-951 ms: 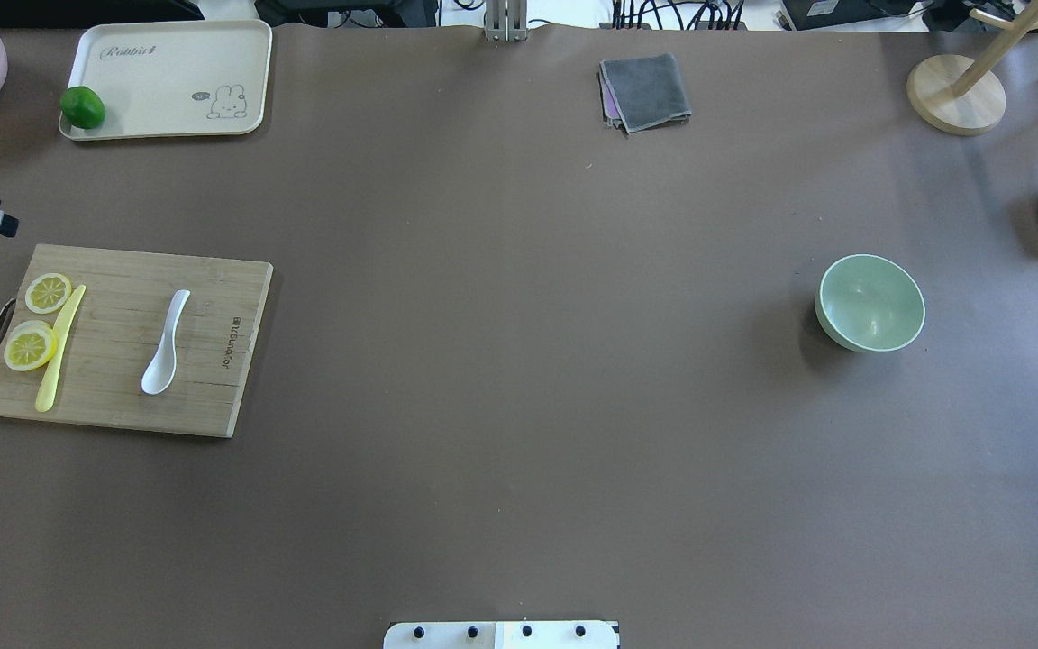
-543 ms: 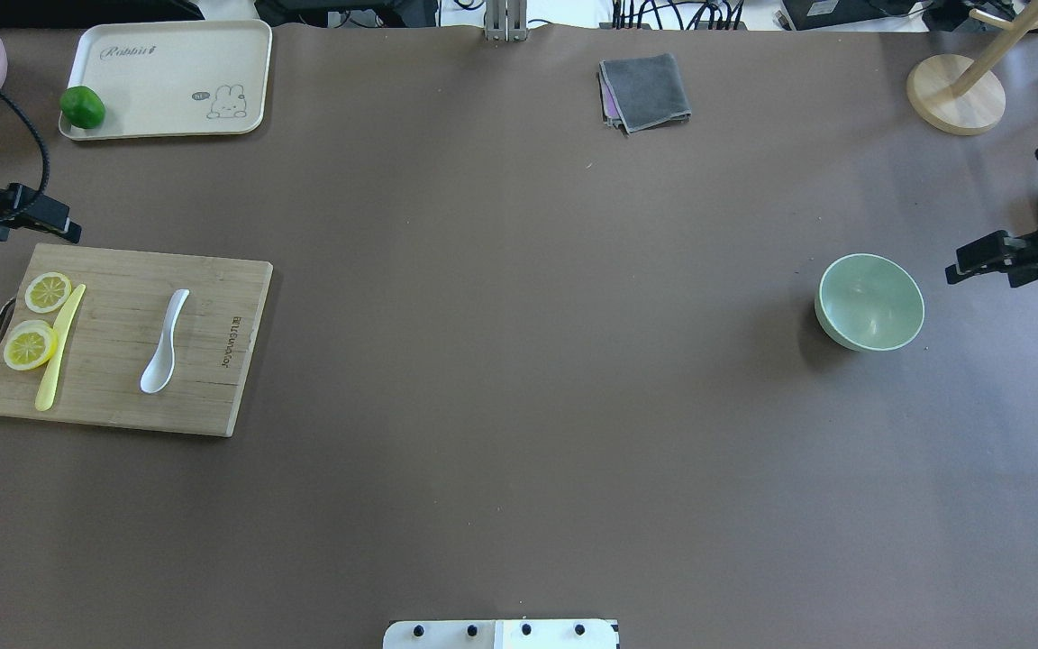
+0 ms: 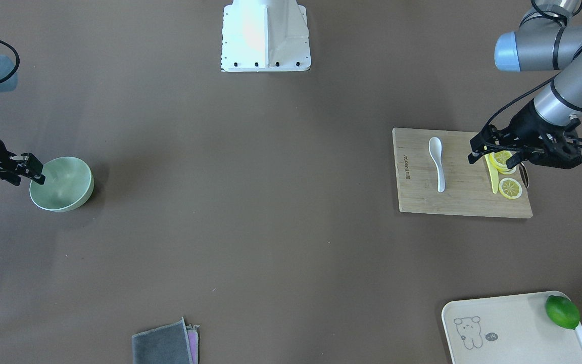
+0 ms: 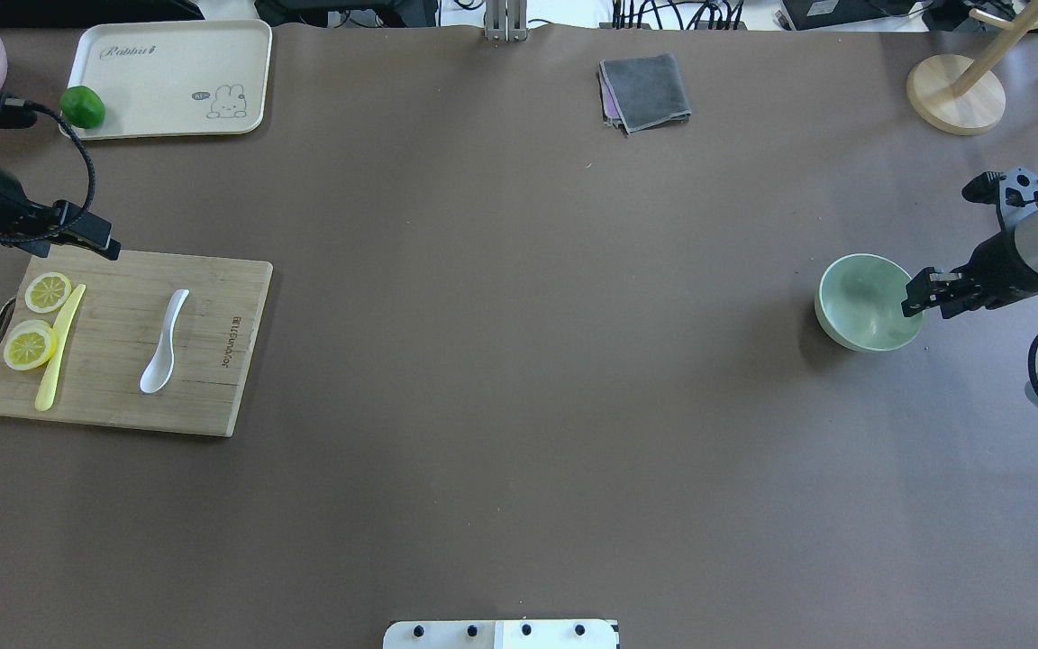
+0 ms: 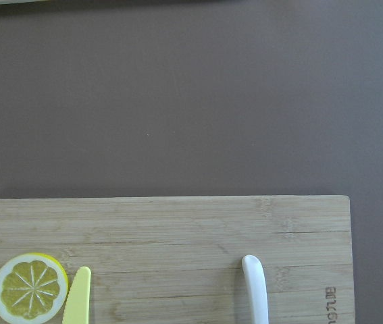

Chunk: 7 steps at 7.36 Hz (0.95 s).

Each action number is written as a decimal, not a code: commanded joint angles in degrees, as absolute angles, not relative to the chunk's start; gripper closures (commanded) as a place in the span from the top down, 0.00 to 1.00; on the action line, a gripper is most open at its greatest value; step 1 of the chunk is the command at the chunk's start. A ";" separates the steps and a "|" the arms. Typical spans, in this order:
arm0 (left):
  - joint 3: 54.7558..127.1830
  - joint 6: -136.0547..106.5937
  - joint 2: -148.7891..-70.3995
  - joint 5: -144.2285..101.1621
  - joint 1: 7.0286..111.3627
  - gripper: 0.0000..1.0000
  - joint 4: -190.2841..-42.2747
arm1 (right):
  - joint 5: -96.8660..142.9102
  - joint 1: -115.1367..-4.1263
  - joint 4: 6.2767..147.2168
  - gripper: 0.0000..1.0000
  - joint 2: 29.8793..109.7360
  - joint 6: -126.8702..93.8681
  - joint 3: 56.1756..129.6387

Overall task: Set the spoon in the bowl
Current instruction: 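Reach left gripper to the white spoon while right gripper reaches the bowl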

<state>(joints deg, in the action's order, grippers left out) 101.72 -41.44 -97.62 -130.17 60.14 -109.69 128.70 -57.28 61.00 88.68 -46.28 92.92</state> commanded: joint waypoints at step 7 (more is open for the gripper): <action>98.26 -49.13 -99.84 -120.67 47.82 0.74 -110.13 | 129.74 -49.07 61.08 0.00 74.64 -70.71 95.35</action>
<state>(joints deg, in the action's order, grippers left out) 98.68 -48.94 -99.68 -121.33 49.08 -110.07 130.53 -51.86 61.01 77.30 -65.21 94.23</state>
